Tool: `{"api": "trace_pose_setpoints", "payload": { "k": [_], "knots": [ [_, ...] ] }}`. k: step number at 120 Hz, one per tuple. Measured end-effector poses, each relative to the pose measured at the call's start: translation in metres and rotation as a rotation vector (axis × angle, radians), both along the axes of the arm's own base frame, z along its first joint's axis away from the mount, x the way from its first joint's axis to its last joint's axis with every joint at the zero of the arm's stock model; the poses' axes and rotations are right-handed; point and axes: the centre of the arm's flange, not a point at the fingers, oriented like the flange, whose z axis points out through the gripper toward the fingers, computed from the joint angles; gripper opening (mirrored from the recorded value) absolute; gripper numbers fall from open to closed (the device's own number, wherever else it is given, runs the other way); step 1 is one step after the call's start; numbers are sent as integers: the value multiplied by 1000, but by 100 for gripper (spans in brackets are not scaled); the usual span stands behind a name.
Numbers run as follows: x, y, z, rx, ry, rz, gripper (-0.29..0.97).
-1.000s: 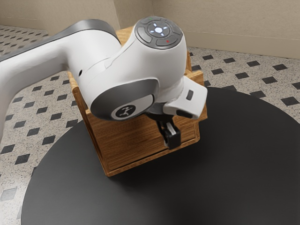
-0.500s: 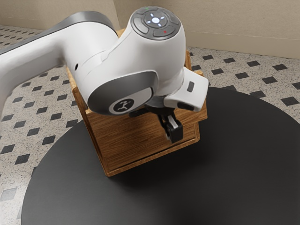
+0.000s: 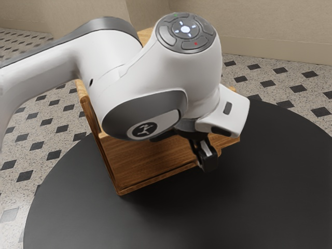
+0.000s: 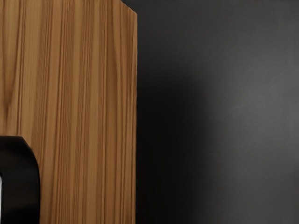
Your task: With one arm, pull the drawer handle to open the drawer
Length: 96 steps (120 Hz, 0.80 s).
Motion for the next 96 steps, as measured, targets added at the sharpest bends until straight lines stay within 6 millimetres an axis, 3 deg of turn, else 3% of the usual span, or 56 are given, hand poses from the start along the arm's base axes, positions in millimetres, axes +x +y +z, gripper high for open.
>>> {"api": "trace_pose_setpoints", "payload": {
  "k": [36, 49, 57, 70, 72, 76, 82, 96],
  "knots": [
    [-38, -63, 5, -27, 17, -123, 58],
    [-42, -68, 9, -32, 13, -134, 54],
    [-37, -59, 21, -43, -5, -115, 42],
    [-25, -35, 40, -57, -39, -72, 1],
    [-23, -33, 43, -57, -43, -66, 1],
    [-22, -28, 47, -60, -51, -59, 2],
    [-22, -29, 53, -66, -60, -63, 18],
    [-35, -54, 58, -75, -65, -116, 44]
  ]
}}
